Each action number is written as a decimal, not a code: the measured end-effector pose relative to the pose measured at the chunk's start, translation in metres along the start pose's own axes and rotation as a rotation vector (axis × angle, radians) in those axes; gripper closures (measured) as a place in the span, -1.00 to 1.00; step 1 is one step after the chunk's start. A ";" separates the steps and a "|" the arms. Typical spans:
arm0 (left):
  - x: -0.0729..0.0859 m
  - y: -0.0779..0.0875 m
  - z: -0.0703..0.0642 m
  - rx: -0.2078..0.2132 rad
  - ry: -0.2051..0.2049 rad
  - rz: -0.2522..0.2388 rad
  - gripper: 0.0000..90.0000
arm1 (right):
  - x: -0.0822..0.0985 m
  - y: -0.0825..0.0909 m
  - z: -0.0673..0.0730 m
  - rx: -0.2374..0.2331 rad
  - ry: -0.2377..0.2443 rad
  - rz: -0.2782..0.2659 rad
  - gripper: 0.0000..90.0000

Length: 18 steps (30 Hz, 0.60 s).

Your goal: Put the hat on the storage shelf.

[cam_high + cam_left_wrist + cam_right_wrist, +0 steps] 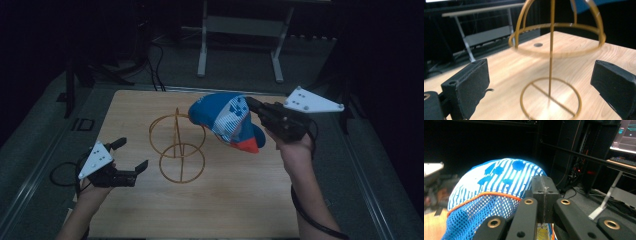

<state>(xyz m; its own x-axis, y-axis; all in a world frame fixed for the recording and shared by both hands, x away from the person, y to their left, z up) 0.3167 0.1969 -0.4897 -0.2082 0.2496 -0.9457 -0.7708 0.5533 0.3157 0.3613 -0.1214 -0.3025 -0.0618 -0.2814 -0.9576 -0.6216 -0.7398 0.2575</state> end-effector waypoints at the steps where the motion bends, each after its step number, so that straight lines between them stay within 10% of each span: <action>1: 0.008 0.002 0.001 -0.011 0.014 -0.001 -0.94 | -0.003 -0.005 0.000 0.005 0.006 0.000 1.00; 8: 0.050 0.012 0.013 -0.132 0.067 -0.026 -0.94 | -0.023 -0.045 0.014 -0.017 0.016 0.013 1.00; 18: 0.080 0.012 0.025 -0.160 0.140 0.007 -0.94 | -0.029 -0.108 0.063 -0.108 0.029 0.059 1.00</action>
<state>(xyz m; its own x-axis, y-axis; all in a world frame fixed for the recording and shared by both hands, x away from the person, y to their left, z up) 0.3059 0.2430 -0.5601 -0.2872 0.1338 -0.9485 -0.8526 0.4157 0.3168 0.3813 0.0048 -0.3108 -0.0722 -0.3428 -0.9366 -0.5297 -0.7825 0.3272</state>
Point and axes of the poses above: each handheld gripper's, and its own axes: y roughly backward along the jaws, x roughly out of its underside, z roughly to its left, the point moved 9 cm from there along -y, roughly forward along the jaws, and after that the axes turned 6 degrees about z, right-handed, at the moved point
